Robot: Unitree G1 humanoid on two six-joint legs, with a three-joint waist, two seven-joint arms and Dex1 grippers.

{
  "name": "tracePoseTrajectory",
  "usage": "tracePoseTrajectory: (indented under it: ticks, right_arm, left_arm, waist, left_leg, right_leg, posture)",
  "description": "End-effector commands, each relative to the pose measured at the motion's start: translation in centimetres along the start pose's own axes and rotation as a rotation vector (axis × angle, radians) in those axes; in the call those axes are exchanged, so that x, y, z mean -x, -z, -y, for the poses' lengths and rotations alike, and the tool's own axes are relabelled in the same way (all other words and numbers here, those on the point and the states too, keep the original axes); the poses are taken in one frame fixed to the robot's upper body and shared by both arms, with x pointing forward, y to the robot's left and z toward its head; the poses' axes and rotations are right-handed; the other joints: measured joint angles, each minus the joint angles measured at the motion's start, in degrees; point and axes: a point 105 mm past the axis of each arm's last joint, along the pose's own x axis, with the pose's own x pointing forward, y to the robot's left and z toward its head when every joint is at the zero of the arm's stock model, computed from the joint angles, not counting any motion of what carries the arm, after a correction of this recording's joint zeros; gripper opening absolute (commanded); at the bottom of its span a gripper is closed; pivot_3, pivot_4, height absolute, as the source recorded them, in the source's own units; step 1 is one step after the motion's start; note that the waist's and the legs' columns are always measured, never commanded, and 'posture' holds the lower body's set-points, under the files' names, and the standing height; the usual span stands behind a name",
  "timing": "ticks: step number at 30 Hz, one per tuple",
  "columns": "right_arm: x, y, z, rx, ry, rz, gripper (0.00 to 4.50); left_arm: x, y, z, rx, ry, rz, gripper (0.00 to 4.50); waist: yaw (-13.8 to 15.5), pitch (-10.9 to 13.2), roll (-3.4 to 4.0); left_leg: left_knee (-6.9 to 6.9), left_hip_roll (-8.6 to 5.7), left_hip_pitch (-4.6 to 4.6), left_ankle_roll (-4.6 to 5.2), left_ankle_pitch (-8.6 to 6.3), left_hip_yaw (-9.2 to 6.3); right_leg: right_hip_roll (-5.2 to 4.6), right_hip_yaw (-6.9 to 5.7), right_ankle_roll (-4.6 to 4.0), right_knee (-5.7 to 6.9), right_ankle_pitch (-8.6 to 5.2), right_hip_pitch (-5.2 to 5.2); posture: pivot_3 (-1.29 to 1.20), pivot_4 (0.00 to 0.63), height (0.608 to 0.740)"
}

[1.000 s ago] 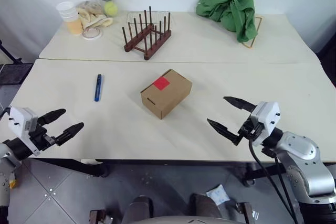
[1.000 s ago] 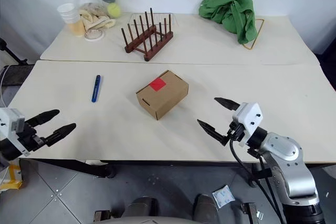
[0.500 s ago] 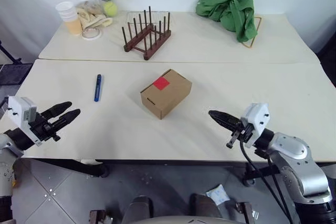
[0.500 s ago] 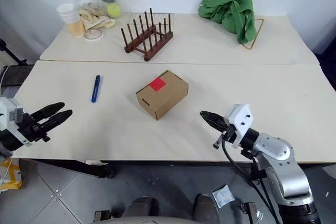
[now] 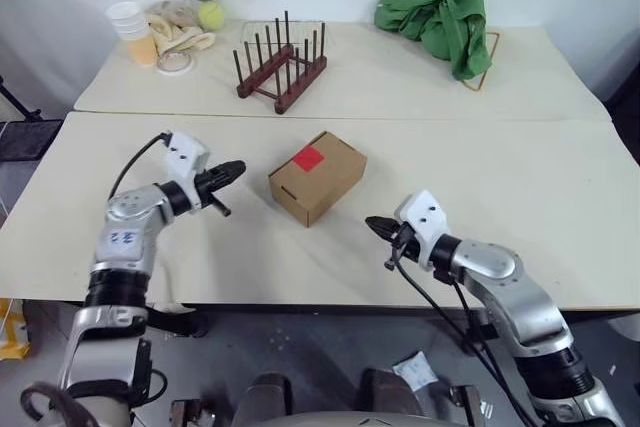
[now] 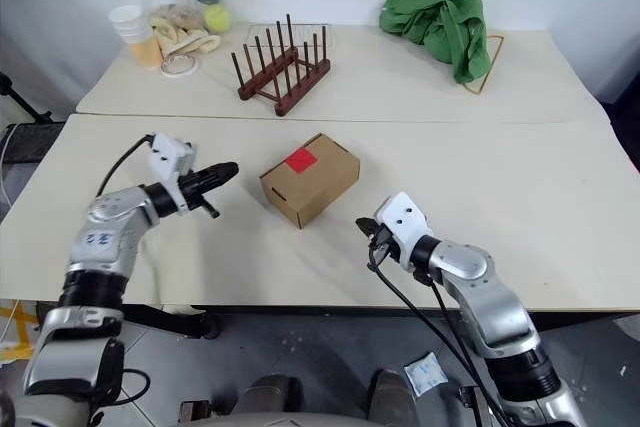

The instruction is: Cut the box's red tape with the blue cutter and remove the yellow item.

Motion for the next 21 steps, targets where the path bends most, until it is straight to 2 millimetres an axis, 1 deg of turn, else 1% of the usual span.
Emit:
tracePoseTrajectory:
  ticks: [1, 4, 6, 8, 11, 14, 18, 20, 21]
  right_arm:
    - [-0.8, -1.2, 0.4, 0.012, 0.021, 0.031, 0.0]
    - [-1.3, -1.3, 0.6, 0.033, 0.015, 0.027, 0.0]
    - [-1.6, -1.4, 1.1, 0.043, 0.02, 0.02, 0.0]
    - [-1.9, -1.6, 2.2, 0.053, 0.039, 0.011, 0.0]
    - [-2.1, -1.8, 3.9, 0.074, 0.057, -0.005, 0.0]
    - [-2.2, -2.1, 6.2, 0.121, 0.095, -0.027, 0.0]
    - [-2.0, -2.6, 9.0, 0.183, 0.186, -0.034, 0.0]
    - [-1.3, -3.3, 10.7, 0.213, 0.255, -0.011, 0.0]
    - [-1.1, -3.5, 11.1, 0.217, 0.272, -0.001, 0.0]
  left_arm:
    - [-1.6, -0.8, 1.5, -0.013, 0.071, 0.032, 0.05]
    - [-2.3, -1.0, 3.3, 0.013, 0.151, 0.056, 0.05]
    - [-2.5, -0.8, 4.7, 0.013, 0.217, 0.055, 0.05]
    - [-2.5, -0.4, 6.7, 0.016, 0.302, 0.059, 0.05]
    - [-2.4, -0.3, 8.8, 0.024, 0.368, 0.077, 0.05]
    - [-2.2, -0.1, 11.6, -0.02, 0.458, 0.083, 0.05]
    - [-2.2, -0.8, 13.6, -0.002, 0.504, 0.112, 0.05]
    - [-1.6, -1.4, 13.8, -0.034, 0.519, 0.135, 0.05]
    - [-1.3, -1.7, 13.7, -0.039, 0.519, 0.143, 0.05]
  waist:
    - [-0.25, 0.0, 0.0]
    - [-0.3, 0.0, 0.0]
    - [-0.3, 0.0, 0.0]
    - [-0.31, 0.0, 0.0]
    - [-0.29, 0.0, 0.0]
    - [-0.16, 0.0, 0.0]
    - [-0.2, 0.0, 0.0]
    - [-0.3, 0.0, 0.0]
    - [-0.3, 0.0, 0.0]
  left_leg:
    - [0.0, 0.0, 0.0, 0.0, 0.0, 0.0]
    - [0.01, 0.01, 0.0, 0.0, 0.0, 0.0]
    - [0.02, 0.02, 0.0, 0.0, 0.0, 0.0]
    - [0.04, 0.02, 0.0, 0.0, 0.0, 0.01]
    - [0.08, 0.02, -0.01, 0.0, 0.0, 0.0]
    - [0.14, 0.02, -0.07, 0.0, 0.0, 0.0]
    - [0.16, 0.02, -0.09, 0.0, 0.0, -0.01]
    - [0.15, 0.03, -0.09, 0.0, 0.0, -0.01]
    - [0.14, 0.03, -0.09, 0.0, 0.0, -0.01]
  right_leg:
    - [0.0, 0.0, 0.0, 0.01, 0.0, 0.0]
    - [0.0, 0.0, 0.0, 0.0, 0.0, 0.0]
    - [0.0, 0.0, 0.0, 0.01, 0.0, 0.0]
    - [0.0, 0.0, 0.0, 0.01, 0.0, 0.0]
    - [0.0, 0.01, 0.0, 0.01, 0.0, 0.0]
    - [-0.01, 0.01, 0.0, 0.01, 0.0, 0.0]
    - [-0.01, 0.01, 0.01, -0.02, 0.0, 0.01]
    - [-0.01, 0.01, 0.01, -0.03, 0.0, 0.01]
    - [-0.01, 0.01, 0.01, -0.03, 0.0, 0.01]
  posture:
    - [0.0, 0.15, 0.74]
    - [0.0, 0.15, 0.74]
    - [0.0, 0.15, 0.74]
    - [0.0, 0.15, 0.74]
    - [0.0, 0.15, 0.74]
    - [0.0, 0.15, 0.74]
    - [0.0, 0.15, 0.74]
    - [0.0, 0.15, 0.74]
    - [0.0, 0.15, 0.74]
